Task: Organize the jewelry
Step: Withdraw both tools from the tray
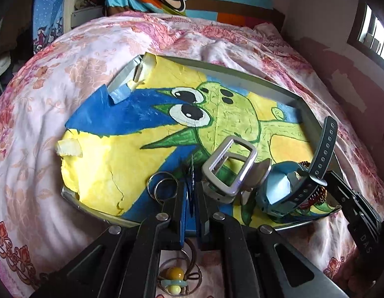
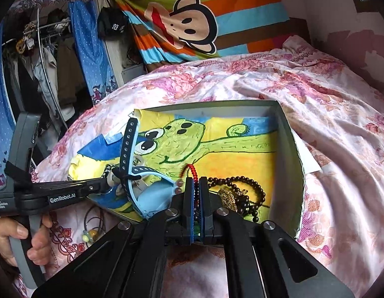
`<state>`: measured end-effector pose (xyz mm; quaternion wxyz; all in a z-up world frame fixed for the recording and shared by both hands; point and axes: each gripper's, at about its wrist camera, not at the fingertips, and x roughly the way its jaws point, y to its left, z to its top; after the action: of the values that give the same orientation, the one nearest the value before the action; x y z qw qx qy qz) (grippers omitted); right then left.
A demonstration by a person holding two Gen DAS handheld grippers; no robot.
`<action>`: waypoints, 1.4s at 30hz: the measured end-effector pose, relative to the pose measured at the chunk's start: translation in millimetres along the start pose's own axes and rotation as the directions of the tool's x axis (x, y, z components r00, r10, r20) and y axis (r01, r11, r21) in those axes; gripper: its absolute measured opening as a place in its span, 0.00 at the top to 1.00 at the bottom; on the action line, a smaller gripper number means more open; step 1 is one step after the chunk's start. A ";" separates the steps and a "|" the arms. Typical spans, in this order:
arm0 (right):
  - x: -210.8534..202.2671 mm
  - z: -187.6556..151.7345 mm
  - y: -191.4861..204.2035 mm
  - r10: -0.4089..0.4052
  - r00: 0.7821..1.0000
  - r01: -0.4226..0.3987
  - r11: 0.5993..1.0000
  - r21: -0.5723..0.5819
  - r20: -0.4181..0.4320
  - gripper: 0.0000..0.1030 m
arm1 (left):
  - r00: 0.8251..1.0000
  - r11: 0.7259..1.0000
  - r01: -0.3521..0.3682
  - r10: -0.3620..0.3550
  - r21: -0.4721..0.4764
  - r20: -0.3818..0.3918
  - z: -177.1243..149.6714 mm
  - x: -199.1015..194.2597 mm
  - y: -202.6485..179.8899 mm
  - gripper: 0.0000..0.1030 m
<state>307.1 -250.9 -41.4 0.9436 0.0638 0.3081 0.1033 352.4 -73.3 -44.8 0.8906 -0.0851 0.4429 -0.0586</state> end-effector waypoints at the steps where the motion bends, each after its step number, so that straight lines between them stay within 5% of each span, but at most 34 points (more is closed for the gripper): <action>1: -0.5 0.0 -0.2 -0.010 1.000 0.010 1.000 -0.001 -0.003 0.89 | 1.000 1.000 0.004 -0.004 0.003 -0.006 -0.2 -0.9 -0.3 0.90; 3: -3.3 0.6 -1.0 -0.023 1.000 0.023 1.000 -0.002 -0.001 0.76 | 1.000 1.000 0.010 -0.010 0.005 -0.002 -0.8 -4.1 -0.1 0.69; 6: -13.6 4.2 -0.9 -0.035 0.999 0.035 0.999 0.001 0.023 0.60 | 0.999 1.000 -0.008 0.008 -0.009 0.047 -1.4 -19.5 2.3 0.22; 9: -27.9 10.5 0.3 -0.054 0.998 0.054 0.999 -0.004 0.045 0.56 | 0.994 0.999 0.015 -0.012 -0.033 0.112 -1.2 -42.6 8.0 0.20; 16: -86.4 23.3 17.1 -0.041 0.989 0.041 0.999 -0.002 0.142 0.17 | 0.970 0.994 0.061 -0.038 -0.091 0.239 -5.6 -108.6 22.7 0.01; 21: -133.0 24.9 40.6 -0.017 0.976 0.030 0.998 -0.055 0.217 0.02 | 0.957 0.986 0.120 -0.085 -0.115 0.276 -18.0 -154.8 33.1 0.00; 33: -237.6 -7.9 90.4 0.033 0.923 -0.003 0.997 -0.079 0.383 0.01 | 0.896 0.999 0.043 -0.030 -0.019 0.443 -85.3 -256.5 37.8 0.00; 42: -274.5 -49.8 106.5 0.025 0.920 0.000 0.998 -0.065 0.390 0.01 | 0.875 0.999 -0.034 0.009 0.043 0.484 -134.1 -289.6 39.6 0.00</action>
<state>44.4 -209.0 94.3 0.9869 0.0552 0.1100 0.1043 72.4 4.1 93.2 0.9754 -0.0699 0.2057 -0.0367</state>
